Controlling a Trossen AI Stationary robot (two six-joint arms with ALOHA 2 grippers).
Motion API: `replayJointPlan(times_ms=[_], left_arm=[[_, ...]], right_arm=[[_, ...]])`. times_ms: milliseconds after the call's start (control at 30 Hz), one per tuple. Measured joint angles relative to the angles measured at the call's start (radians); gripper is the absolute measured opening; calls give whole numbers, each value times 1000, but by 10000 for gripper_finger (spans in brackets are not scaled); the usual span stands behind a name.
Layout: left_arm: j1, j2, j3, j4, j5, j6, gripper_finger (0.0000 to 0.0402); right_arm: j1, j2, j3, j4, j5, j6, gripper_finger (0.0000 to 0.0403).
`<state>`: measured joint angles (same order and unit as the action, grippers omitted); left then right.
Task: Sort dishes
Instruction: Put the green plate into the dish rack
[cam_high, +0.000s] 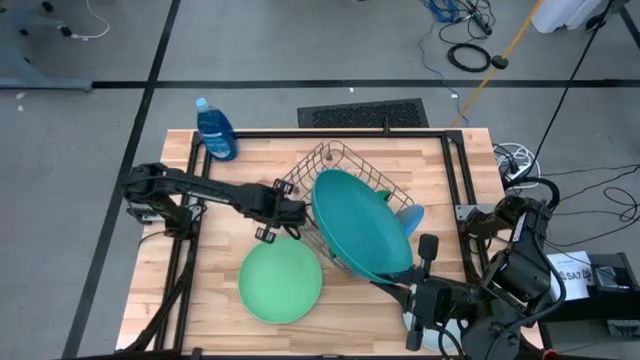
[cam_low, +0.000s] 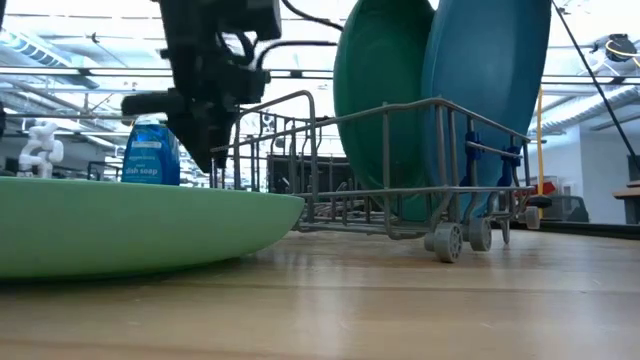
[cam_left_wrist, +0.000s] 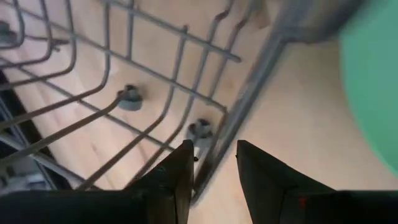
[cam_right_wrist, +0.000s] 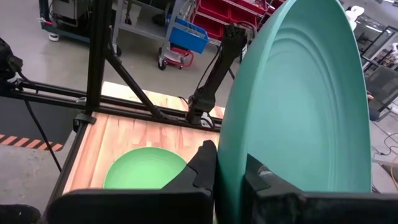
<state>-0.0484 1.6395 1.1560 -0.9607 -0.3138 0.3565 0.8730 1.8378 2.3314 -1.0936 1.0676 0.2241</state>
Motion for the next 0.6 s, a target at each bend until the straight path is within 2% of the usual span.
replayJointPlan(times_ms=[133, 400, 500, 600], left_arm=[[2, 31, 5, 0, -19, -100, 112], [-31, 30, 22, -37, -7, -354, 45], [-52, 32, 27, -13, -15, -481, 37], [-73, 32, 27, -13, -21, -543, 41]], right_arm=[[0, 0, 0, -1, 0, 0, 12], [0, 0, 0, -9, 0, -7, 13], [-1, 0, 0, -10, 1, -7, 13], [-1, 0, 0, -11, 1, -8, 13]])
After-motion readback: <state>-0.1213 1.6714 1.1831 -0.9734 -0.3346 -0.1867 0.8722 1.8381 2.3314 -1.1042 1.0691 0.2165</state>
